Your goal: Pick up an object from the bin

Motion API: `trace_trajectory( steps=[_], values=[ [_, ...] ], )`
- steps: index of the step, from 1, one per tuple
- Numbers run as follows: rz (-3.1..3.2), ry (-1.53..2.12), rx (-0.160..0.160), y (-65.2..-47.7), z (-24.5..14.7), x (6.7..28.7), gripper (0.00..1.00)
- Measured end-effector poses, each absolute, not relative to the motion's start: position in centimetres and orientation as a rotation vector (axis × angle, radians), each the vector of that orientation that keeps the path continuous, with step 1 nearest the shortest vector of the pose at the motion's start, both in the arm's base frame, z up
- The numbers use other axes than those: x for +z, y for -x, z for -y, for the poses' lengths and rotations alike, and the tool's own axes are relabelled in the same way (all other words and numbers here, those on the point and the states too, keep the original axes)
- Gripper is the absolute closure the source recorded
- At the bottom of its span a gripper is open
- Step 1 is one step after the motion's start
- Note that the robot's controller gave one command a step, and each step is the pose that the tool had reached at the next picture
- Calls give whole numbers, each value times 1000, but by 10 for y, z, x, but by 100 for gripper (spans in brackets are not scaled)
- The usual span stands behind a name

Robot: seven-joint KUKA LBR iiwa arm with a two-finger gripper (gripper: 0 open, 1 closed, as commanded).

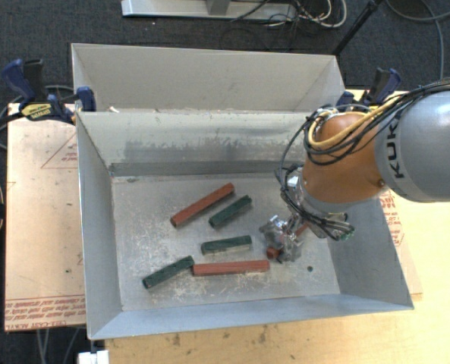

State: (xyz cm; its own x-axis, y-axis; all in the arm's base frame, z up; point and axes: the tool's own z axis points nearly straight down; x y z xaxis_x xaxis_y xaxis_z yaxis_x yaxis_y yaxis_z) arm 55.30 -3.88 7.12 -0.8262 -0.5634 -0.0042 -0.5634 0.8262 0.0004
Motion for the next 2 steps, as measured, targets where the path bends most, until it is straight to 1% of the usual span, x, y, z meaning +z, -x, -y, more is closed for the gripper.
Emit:
trace_trajectory(
  steps=[2],
  values=[
    [-2999, 926, 3, -553, 38, 75, 100]
  ],
)
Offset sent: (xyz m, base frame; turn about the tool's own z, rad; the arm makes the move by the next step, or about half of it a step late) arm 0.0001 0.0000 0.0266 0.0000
